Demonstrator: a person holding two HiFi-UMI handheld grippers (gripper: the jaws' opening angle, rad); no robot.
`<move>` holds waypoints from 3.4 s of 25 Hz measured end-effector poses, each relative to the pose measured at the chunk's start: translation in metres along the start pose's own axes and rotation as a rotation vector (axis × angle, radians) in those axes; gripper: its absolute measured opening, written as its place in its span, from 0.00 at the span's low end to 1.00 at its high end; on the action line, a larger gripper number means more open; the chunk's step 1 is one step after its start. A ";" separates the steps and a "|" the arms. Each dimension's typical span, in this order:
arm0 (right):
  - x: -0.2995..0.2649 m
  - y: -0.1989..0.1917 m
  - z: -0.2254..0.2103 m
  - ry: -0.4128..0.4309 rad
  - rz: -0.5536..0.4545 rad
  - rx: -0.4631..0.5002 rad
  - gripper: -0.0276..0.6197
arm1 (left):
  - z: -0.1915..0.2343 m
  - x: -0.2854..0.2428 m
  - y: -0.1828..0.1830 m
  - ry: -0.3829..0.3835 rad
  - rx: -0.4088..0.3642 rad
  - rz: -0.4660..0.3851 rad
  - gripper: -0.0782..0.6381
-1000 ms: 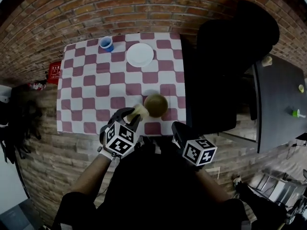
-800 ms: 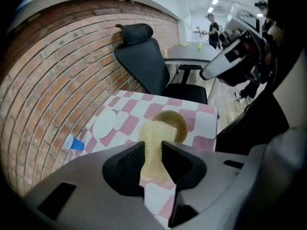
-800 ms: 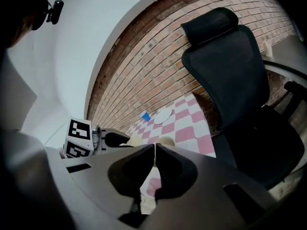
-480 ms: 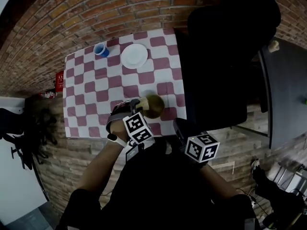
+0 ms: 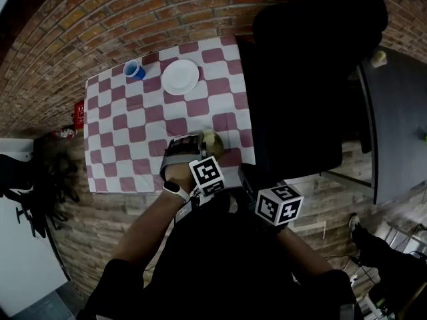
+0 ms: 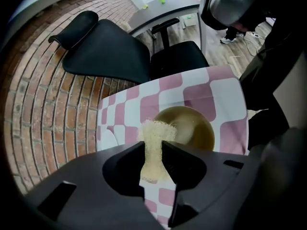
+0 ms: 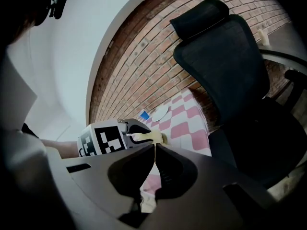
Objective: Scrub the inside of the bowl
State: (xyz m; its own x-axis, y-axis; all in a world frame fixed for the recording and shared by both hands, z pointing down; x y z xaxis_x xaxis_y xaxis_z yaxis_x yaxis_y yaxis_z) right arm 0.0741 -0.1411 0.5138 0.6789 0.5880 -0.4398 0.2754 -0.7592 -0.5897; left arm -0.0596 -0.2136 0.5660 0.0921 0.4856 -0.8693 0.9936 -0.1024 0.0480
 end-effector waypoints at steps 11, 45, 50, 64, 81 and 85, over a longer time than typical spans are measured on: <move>-0.003 -0.006 0.001 -0.004 0.022 0.002 0.09 | -0.020 0.005 0.012 0.013 0.069 -0.109 0.27; -0.002 -0.016 0.002 -0.033 0.023 -0.019 0.09 | -0.020 0.004 0.024 0.083 -0.067 -0.134 0.27; -0.004 -0.017 0.003 -0.027 0.023 -0.021 0.09 | -0.024 0.010 0.023 0.118 -0.060 -0.151 0.27; -0.009 -0.019 0.005 -0.026 0.033 -0.020 0.09 | -0.030 0.013 -0.004 0.139 -0.433 -0.050 0.27; -0.004 -0.021 0.003 -0.041 0.023 -0.036 0.09 | -0.031 0.021 0.017 0.143 -0.369 -0.090 0.27; -0.006 -0.024 0.003 -0.034 0.033 -0.036 0.09 | -0.040 0.026 0.006 0.134 -0.360 -0.087 0.27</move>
State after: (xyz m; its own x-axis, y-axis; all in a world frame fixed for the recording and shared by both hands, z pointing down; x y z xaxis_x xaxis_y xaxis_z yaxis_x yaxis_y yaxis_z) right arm 0.0608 -0.1254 0.5286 0.6649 0.5708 -0.4818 0.2781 -0.7878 -0.5496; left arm -0.0484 -0.1663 0.5633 -0.0096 0.5907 -0.8069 0.9553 0.2438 0.1671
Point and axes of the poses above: the fingertips, and each gripper's own axes: x backward along the fingers, z to its left, y out of its top, the point moved 3 cm from there along x, backward along the fingers, and after that the axes turned 3 degrees about -z, right-handed, at the moved point
